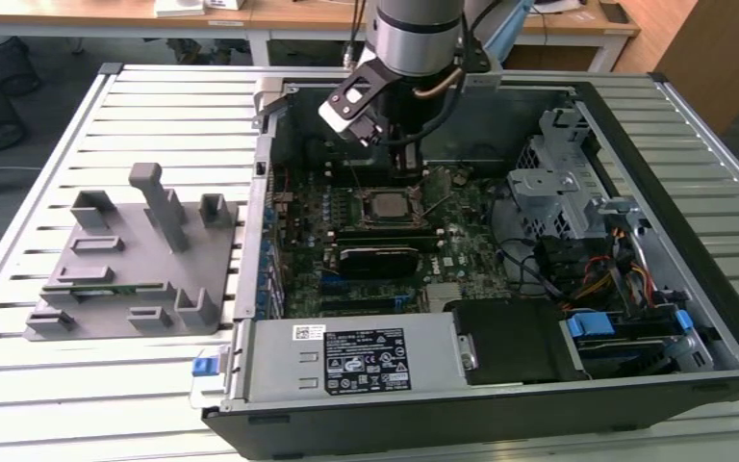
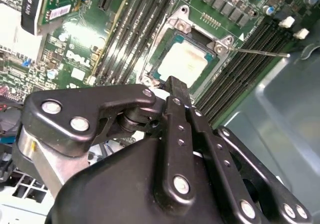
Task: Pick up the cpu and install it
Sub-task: 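Close the cpu cover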
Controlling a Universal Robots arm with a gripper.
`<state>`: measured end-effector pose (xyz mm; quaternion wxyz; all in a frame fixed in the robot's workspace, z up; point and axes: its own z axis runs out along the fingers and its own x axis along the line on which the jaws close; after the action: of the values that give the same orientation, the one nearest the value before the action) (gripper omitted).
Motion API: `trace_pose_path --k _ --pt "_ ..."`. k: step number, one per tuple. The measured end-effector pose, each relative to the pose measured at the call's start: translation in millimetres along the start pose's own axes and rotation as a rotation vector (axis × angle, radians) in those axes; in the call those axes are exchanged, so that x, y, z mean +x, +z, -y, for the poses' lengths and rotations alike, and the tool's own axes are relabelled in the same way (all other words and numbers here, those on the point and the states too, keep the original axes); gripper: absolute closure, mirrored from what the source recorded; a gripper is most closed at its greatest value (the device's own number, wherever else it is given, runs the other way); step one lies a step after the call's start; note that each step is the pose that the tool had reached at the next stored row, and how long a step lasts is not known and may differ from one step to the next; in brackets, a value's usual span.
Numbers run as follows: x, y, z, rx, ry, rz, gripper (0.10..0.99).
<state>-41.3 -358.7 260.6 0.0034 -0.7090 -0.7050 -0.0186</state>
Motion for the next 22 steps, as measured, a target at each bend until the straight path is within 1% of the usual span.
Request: trace_pose_path --k 3,4,5,7,9,10,12,14,15,17,22 --pt "-0.1 0.0 -5.5 0.005 0.001 -0.0178 0.976" --pt "-0.1 -0.4 -6.2 0.005 0.001 -0.0227 0.976" --pt "0.0 -1.8 -6.4 0.006 0.001 -0.0260 0.976" --pt "0.1 -7.2 -6.6 0.006 0.001 -0.0322 0.976" --pt "0.3 -13.5 -6.7 0.006 0.001 -0.0353 0.976" --pt "0.3 -14.8 -7.0 0.006 0.001 -0.0371 0.976" --pt "0.4 -14.8 -9.9 0.006 0.001 -0.0422 0.976" --pt "0.4 -14.7 -15.2 0.006 0.001 -0.0495 0.976" --pt "0.5 -14.6 -18.4 0.006 0.001 -0.0514 0.976" --pt "0.5 -14.5 -24.1 0.006 0.001 -0.0515 0.976" --pt "0.5 -13.6 -35.2 0.006 0.001 -0.0515 0.976"
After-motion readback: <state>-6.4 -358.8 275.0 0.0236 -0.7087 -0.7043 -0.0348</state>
